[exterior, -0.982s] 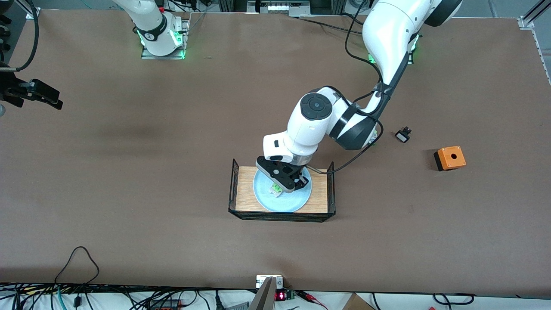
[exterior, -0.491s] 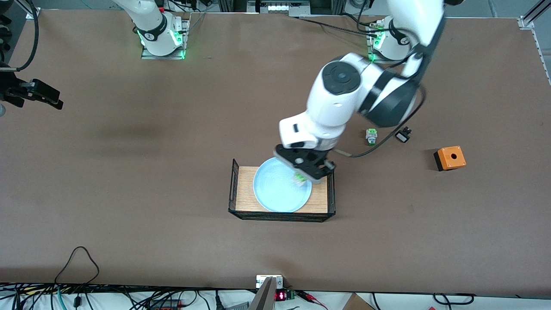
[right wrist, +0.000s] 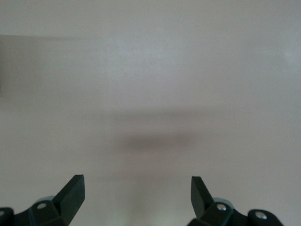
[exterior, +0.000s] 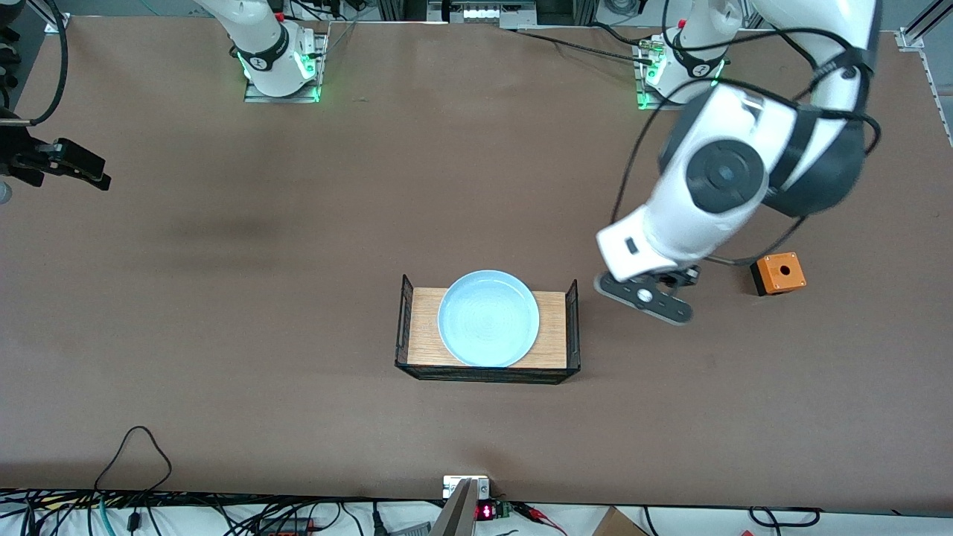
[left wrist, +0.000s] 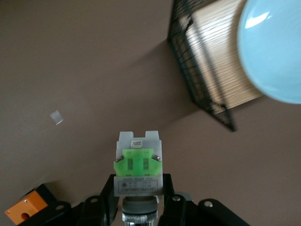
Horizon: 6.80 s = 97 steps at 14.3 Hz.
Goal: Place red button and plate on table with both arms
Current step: 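Lift the green button and carry it toward the orange box, then lower the button onto the table while the right gripper reaches the plate, then grasp the plate rim with the right gripper while the left gripper withdraws, then lift the plate off the tray and carry it with the right gripper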
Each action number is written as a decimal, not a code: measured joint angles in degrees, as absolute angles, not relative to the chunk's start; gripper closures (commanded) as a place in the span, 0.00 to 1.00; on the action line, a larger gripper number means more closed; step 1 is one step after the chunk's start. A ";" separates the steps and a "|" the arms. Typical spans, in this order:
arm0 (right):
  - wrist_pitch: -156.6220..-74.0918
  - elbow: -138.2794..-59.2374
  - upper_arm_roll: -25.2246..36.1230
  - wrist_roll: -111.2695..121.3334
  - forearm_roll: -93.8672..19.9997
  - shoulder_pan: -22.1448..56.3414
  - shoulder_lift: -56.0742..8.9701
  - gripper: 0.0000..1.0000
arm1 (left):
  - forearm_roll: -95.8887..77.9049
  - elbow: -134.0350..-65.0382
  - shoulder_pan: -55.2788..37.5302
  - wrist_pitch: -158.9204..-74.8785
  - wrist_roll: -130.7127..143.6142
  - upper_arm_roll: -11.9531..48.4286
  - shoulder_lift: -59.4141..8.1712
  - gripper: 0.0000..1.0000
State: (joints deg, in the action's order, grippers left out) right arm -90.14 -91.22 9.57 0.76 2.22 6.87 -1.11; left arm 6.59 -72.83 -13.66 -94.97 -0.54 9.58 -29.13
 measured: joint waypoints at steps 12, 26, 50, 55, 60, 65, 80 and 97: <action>-89.29 -91.29 8.42 -8.02 1.37 19.55 -2.96 0.00 | 6.51 -102.63 4.30 -130.66 -29.11 9.46 -30.98 0.71; -106.25 -91.35 8.25 -55.94 -11.01 38.74 -13.06 0.00 | 6.50 -107.46 9.86 -147.47 -48.69 10.07 -36.43 0.00; -140.64 -90.14 9.20 -75.68 -13.62 45.52 -32.88 0.00 | 3.86 -83.50 3.71 -84.41 0.94 8.69 -9.39 0.00; -140.92 -87.72 9.26 -75.77 -13.64 44.56 -34.86 0.05 | 0.01 -96.03 2.06 -90.96 -3.74 3.42 2.12 0.00; -141.47 -86.26 9.26 -76.13 -13.69 44.19 -36.52 0.12 | 0.10 -98.01 1.46 -90.36 -3.73 2.56 3.52 0.00; -143.43 -86.13 9.19 -76.97 -14.04 44.56 -37.47 0.75 | 0.13 -98.01 0.58 -89.40 -3.54 1.34 3.52 0.00; -143.61 -84.58 9.06 -76.99 -14.10 45.19 -37.32 1.00 | 0.13 -97.98 -1.00 -88.35 -2.00 1.03 3.51 0.00; -113.10 -82.97 10.08 -59.12 -14.85 35.46 -20.22 1.00 | 0.13 -95.21 -1.19 -86.98 -1.31 1.04 1.50 0.00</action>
